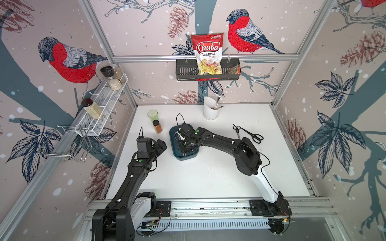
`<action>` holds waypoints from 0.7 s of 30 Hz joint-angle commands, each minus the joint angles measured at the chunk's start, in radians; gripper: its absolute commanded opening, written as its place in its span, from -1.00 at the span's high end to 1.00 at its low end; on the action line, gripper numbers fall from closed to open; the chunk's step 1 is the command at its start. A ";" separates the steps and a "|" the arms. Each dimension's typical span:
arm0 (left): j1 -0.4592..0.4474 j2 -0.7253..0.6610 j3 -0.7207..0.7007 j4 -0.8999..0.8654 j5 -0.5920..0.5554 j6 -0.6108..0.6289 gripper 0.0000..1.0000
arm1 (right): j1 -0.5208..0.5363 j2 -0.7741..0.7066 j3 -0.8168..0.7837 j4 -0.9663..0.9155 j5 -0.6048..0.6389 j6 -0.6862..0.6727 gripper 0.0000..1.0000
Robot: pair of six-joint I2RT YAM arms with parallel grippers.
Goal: Put the scissors into the storage box
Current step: Place the scissors in the storage box.
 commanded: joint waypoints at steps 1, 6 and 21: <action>0.004 -0.005 0.013 -0.003 0.021 0.010 -0.89 | -0.002 -0.026 0.011 -0.005 0.025 -0.023 0.29; 0.004 -0.017 0.032 0.014 0.055 0.011 -0.89 | -0.035 -0.066 0.014 0.017 0.010 -0.041 0.26; -0.183 0.089 0.147 0.025 0.032 0.024 -0.90 | -0.266 -0.237 -0.229 0.162 -0.006 -0.035 0.25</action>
